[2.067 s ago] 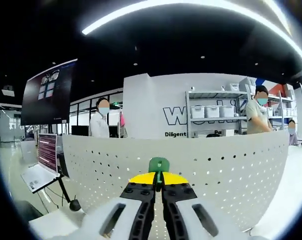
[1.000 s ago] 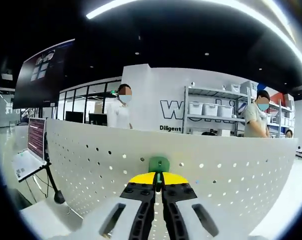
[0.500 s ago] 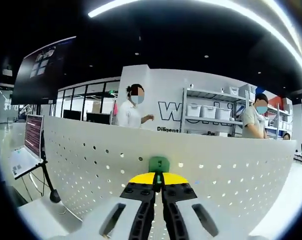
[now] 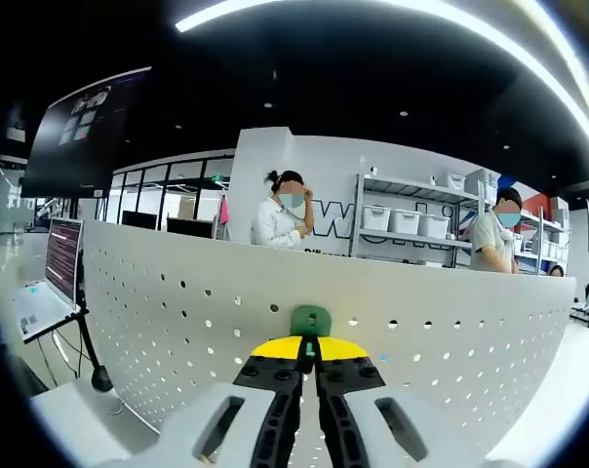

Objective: Insert the hook assembly into the mounting plate slot until the hook locks in place.

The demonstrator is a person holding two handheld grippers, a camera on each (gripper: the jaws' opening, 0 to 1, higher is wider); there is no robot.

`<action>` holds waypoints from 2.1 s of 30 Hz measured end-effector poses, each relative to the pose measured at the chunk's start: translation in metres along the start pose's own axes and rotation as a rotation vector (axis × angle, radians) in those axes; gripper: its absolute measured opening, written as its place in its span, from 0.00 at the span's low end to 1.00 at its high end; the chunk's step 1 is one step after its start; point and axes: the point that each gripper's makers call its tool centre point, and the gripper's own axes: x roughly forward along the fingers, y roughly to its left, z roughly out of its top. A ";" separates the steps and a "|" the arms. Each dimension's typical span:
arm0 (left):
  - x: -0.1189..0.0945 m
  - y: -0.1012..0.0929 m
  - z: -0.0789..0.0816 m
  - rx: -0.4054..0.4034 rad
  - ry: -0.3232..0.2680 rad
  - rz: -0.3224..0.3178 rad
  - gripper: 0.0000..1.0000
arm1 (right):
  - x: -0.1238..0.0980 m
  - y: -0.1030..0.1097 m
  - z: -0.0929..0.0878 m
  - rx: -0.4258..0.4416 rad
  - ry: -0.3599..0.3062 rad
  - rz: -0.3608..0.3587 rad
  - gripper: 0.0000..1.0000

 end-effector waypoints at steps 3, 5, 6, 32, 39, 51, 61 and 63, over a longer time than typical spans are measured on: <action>0.000 0.000 0.001 0.000 -0.003 0.001 0.32 | 0.001 0.002 -0.005 -0.006 0.005 0.000 0.04; -0.001 0.001 0.001 -0.001 -0.002 0.003 0.32 | 0.001 0.002 -0.008 0.000 0.017 0.002 0.04; -0.001 0.001 0.001 -0.001 -0.003 0.005 0.32 | 0.001 0.002 -0.009 0.004 0.017 0.002 0.05; -0.004 -0.005 0.005 0.011 -0.010 -0.001 0.32 | -0.038 0.028 -0.043 0.069 0.097 0.104 0.31; -0.007 -0.010 0.005 0.017 -0.011 -0.005 0.32 | -0.056 0.025 -0.059 0.108 0.126 0.106 0.34; -0.014 -0.014 0.002 0.019 -0.010 0.007 0.32 | -0.094 0.030 -0.087 0.158 0.191 0.146 0.39; -0.017 -0.021 0.000 0.029 -0.008 0.008 0.32 | -0.134 0.036 -0.109 0.148 0.235 0.167 0.41; -0.018 -0.022 0.001 0.031 -0.011 0.010 0.32 | -0.143 0.039 -0.114 0.150 0.245 0.176 0.41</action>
